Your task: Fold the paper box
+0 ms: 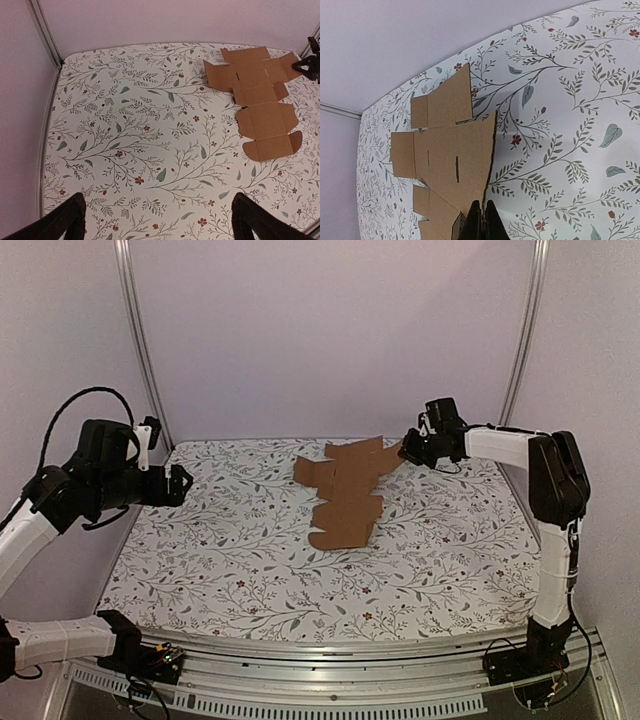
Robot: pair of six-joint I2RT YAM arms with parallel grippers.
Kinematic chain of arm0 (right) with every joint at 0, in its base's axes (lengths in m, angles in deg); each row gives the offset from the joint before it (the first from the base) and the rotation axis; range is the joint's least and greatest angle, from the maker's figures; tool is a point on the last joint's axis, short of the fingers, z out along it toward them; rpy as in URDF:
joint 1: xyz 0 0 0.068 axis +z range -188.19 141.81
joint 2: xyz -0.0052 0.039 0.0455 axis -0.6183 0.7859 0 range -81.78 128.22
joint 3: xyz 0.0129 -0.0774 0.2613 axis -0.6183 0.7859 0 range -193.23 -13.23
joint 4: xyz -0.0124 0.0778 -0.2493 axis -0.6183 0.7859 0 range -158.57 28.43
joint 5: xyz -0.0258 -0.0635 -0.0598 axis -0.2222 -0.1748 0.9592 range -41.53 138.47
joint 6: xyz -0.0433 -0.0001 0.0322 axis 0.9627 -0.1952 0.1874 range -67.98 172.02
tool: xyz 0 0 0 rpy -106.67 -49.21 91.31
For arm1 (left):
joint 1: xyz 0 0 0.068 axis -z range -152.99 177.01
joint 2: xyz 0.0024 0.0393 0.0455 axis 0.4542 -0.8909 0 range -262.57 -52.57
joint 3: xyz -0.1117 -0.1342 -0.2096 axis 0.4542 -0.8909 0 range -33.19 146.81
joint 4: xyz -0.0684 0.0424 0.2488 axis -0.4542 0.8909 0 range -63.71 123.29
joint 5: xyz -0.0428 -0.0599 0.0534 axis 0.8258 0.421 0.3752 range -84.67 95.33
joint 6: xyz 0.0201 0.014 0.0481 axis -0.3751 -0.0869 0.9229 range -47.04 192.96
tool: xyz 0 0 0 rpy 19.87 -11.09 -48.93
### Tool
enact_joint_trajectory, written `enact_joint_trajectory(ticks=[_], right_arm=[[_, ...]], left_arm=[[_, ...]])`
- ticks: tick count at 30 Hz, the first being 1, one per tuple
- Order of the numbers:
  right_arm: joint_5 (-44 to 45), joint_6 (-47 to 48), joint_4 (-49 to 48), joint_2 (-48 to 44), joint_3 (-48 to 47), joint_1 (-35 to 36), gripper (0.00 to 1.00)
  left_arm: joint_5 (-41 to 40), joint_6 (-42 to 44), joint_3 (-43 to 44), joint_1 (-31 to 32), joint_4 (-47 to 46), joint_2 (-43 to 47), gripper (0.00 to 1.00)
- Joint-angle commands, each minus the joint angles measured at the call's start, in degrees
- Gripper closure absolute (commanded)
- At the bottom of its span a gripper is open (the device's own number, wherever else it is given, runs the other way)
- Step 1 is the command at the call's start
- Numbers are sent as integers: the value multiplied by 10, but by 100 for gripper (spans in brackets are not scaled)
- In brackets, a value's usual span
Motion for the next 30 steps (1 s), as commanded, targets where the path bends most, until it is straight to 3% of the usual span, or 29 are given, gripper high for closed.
enact_joint_trajectory(ticks=[1,11,20,30], right_arm=[[-11,20,-32,-87,53,21,100],[-6,85,-29,-314,206,78,100],[-10,103,-29,-494,311,129,100],[107,55,-44,-601,366,263,100]], left_arm=[[2,-4,-9,-5,9,17,0],[53,-18,-13,-5,-20,46,0],[193,-92,-60,-4,-125,49,0],[323,-145,-101,0,-224,34,0]])
